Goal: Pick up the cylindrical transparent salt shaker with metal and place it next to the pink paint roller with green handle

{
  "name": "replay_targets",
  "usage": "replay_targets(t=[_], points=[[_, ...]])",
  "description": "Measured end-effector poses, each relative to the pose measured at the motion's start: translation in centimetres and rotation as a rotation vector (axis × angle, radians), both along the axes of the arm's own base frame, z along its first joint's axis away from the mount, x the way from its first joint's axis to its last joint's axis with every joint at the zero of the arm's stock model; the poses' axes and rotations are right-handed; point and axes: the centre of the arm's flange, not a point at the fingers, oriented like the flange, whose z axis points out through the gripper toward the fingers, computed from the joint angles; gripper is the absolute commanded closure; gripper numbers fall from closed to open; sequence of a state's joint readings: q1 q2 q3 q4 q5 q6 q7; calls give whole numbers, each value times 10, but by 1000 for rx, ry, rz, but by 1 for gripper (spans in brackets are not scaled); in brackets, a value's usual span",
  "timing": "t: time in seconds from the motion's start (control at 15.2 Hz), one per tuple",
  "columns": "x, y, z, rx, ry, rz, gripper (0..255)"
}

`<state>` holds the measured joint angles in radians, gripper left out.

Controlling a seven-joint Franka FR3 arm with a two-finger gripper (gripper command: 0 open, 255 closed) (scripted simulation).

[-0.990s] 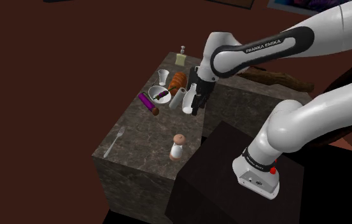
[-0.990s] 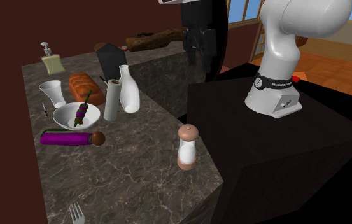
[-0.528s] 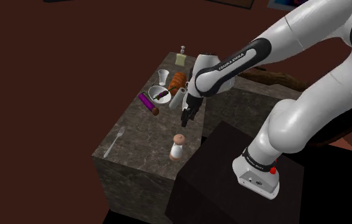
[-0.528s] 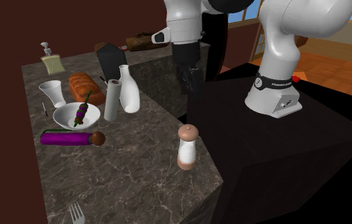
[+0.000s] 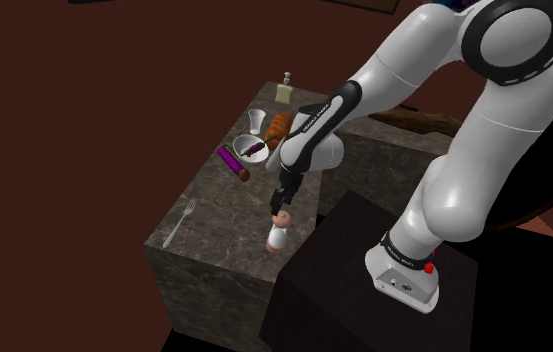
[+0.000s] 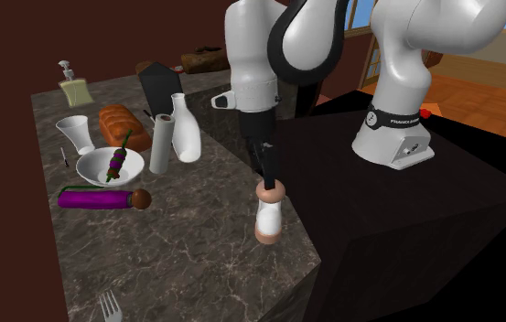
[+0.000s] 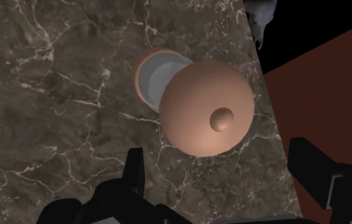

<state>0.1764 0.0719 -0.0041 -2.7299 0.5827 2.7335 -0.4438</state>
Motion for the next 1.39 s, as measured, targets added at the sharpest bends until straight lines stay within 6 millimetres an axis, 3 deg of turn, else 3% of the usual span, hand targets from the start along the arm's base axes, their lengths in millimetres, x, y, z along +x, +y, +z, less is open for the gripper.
replay_targets(t=[0.4, 0.79, 0.86, 1.39], points=[[-3, 8, -31, 0, -1, 0, 0], [-3, 9, -36, -1, -1, -1, 0], [-3, 9, -36, -1, -1, -1, 255], [-3, 9, -36, 0, -1, 0, 255]])
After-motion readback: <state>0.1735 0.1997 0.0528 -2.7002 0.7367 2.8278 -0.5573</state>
